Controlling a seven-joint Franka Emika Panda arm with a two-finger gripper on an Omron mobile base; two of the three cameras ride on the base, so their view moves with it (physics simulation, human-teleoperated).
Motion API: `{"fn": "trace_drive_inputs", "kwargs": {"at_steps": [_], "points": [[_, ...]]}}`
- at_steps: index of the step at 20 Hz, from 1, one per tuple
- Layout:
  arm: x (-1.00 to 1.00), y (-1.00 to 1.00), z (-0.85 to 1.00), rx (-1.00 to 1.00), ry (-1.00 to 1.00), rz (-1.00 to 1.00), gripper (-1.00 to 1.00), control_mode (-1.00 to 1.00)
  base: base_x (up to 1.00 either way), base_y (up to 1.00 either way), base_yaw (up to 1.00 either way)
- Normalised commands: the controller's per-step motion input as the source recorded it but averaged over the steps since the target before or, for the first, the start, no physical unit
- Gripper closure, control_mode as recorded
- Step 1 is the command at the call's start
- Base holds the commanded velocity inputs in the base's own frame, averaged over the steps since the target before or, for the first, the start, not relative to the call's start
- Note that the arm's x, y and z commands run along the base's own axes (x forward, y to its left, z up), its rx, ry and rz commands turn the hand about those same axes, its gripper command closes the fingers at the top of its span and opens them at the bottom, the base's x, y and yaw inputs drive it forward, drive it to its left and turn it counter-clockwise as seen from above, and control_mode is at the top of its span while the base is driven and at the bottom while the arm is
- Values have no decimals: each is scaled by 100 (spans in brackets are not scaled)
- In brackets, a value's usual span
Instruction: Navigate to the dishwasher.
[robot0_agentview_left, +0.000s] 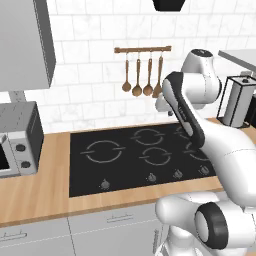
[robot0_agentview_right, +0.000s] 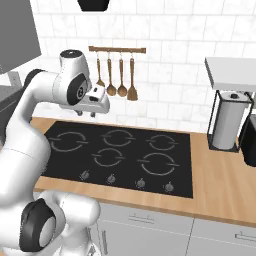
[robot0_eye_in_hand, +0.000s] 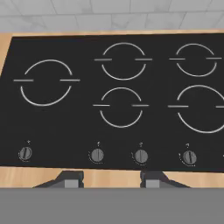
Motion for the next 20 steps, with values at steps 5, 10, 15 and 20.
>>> {"fn": "trace_drive_inputs", "kwargs": {"at_steps": [5,10,15,20], "points": [[-54,-4,-7,0,-1,0,-100,-100,0,0,0],[-74,0,-28,0,0,0,-100,-100,0,0,0],[-41,0,-32,0,1,0,-100,100,-9,0,0],[0,0,0,0,0,0,-100,100,-51,0,0]]}}
